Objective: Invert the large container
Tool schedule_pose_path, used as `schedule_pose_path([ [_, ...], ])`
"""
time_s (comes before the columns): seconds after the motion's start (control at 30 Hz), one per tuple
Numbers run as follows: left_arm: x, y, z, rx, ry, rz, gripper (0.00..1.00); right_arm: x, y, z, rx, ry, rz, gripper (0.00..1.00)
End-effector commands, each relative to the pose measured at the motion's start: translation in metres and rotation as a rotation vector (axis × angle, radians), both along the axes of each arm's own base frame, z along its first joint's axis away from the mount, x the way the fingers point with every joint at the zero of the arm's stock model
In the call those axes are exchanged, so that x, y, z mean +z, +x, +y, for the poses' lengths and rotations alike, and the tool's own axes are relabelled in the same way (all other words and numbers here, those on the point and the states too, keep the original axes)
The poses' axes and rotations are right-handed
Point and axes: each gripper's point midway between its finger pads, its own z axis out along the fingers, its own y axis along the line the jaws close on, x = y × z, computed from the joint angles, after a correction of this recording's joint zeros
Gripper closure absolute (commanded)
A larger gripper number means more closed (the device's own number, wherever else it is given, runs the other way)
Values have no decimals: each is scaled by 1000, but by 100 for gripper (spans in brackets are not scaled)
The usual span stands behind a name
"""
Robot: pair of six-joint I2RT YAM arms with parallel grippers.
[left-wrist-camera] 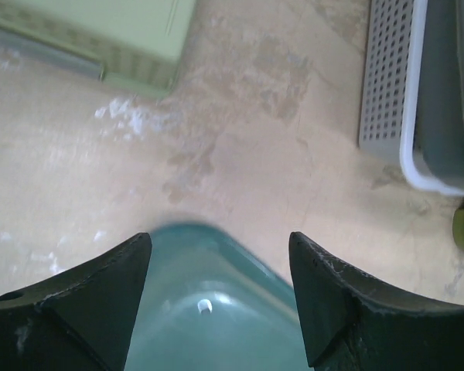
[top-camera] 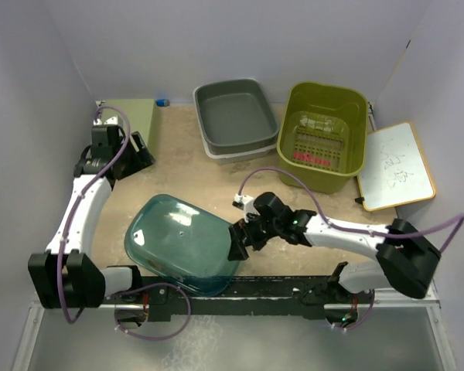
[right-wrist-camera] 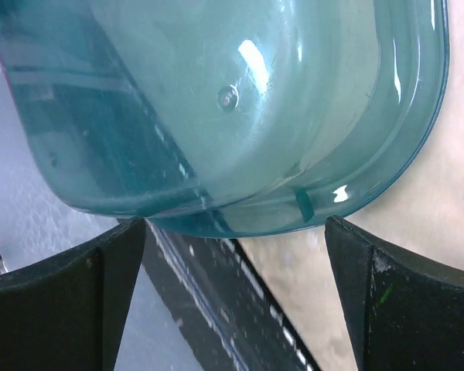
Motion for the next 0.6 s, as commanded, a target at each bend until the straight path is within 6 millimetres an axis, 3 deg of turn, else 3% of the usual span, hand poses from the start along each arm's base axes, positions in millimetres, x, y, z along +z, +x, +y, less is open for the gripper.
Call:
schedule_pose_path([
  [0.0, -11, -52, 1, 15, 8, 110, 31, 37, 54, 54, -102, 110, -95, 0],
  [0.1, -11, -67, 1, 21, 6, 111, 31, 28, 95, 58, -269, 31, -35, 0],
  [0.17, -10, -74, 4, 34, 16, 120, 31, 41, 115, 68, -278, 62, -15, 0],
  [0.37, -2, -92, 9, 71, 29, 153, 31, 51, 117, 53, -255, 74, -79, 0],
  [0.47, -5, -111, 9, 107, 10, 199, 32, 51, 111, 34, -264, 55, -121, 0],
  [0.57, -6, -135, 18, 201, 21, 240, 31, 55, 117, 12, -286, 14, -203, 0],
])
